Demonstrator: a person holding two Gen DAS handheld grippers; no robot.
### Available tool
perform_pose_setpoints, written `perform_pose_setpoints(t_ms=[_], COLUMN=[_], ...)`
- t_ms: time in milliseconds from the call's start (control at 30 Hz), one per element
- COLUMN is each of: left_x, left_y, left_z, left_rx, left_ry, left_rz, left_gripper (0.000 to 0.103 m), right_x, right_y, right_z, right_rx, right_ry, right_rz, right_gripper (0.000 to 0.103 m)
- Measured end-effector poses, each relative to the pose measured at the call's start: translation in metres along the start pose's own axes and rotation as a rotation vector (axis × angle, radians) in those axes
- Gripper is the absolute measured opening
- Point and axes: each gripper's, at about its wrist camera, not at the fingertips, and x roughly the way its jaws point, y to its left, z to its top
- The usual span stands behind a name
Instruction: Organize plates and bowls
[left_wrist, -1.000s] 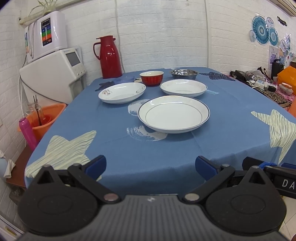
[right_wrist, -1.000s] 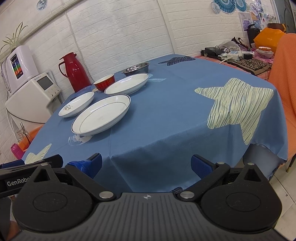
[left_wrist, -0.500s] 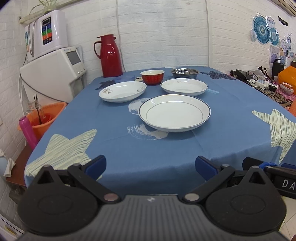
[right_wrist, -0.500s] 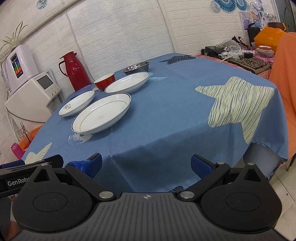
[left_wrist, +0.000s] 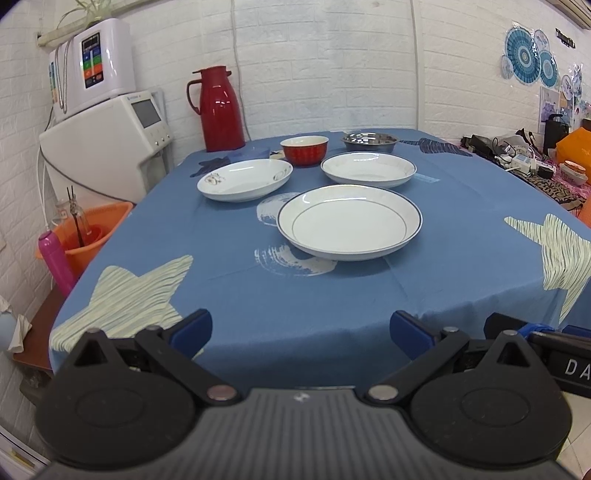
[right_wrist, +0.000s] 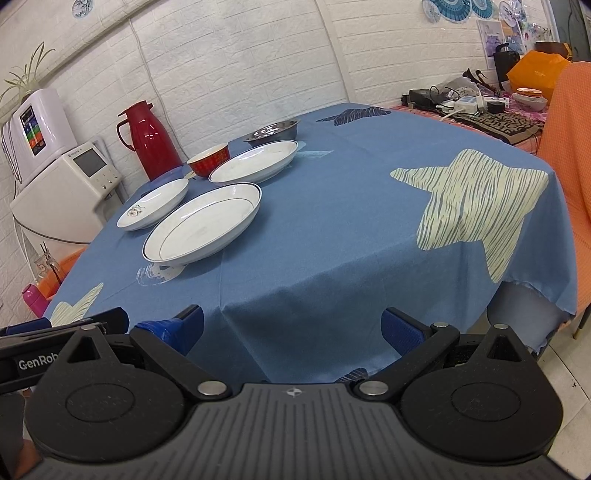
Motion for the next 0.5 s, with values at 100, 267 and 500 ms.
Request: perform_pose_setpoints(t_ms=[100,267,500], left_x=[-0.0001,0.0003,0.0013], left_y=[-0.0003,-0.0012,-0.0013], left_z=[0.0001,0.0005,0.0014], left_rx=[0.002,0.004,0.008], left_ry=[0.0,0.003,0.009], left_rz=[0.001,0.001,0.0], left_gripper=[0.102,0.102,0.102], right_x=[0.0003,0.0,0.0007], right_y=[-0.0001,0.0004,-0.0012], right_z=[-0.0006,-0.0007,0.0005], right_rx=[0.0,0.002,0.009], right_ry=[0.001,0.002,0.009], right_rz=[0.0,-0.002,-0.003], right_gripper=[0.09,0.09,0.09])
